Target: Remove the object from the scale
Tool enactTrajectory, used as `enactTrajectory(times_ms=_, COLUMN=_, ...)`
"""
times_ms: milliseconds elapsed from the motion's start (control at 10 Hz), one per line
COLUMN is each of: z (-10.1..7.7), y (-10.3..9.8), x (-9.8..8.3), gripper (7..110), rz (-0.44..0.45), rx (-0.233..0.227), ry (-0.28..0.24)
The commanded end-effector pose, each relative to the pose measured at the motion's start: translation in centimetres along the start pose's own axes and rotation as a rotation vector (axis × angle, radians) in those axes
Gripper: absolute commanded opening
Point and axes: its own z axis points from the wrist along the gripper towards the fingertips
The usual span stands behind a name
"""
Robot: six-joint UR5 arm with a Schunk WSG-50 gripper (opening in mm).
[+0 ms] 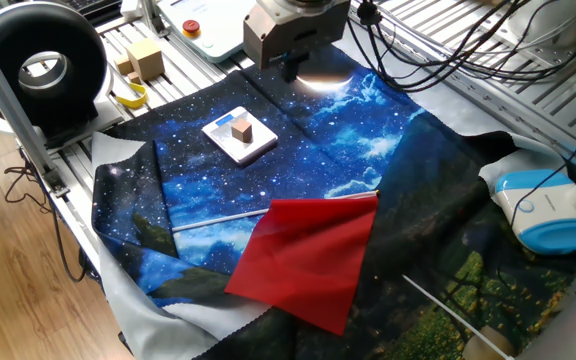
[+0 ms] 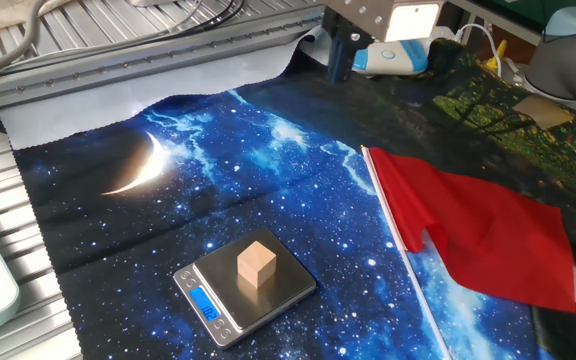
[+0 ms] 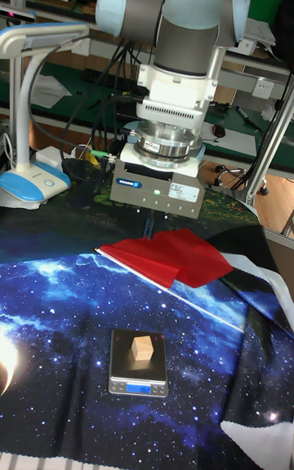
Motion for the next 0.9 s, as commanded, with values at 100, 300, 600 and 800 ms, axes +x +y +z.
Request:
enactTrajectory(times_ms=100, z=-0.5, y=1.7, x=-3.6, gripper=7, rz=0.001, rx=-0.068, ry=-0.143)
enactTrajectory(times_ms=300, z=-0.7, y=1.7, x=-4.8, gripper=7, rz=-0.044, rx=-0.061, ry=-0.196)
enactTrajectory(times_ms=600, z=-1.5, y=2.3, x=-7.0, gripper=7, rz=-0.12, rx=-0.067, ry=-0.289)
enactTrajectory(times_ms=800, z=-1.6, y=2.4, x=-7.7, gripper=7, rz=-0.166, rx=-0.063, ry=-0.319)
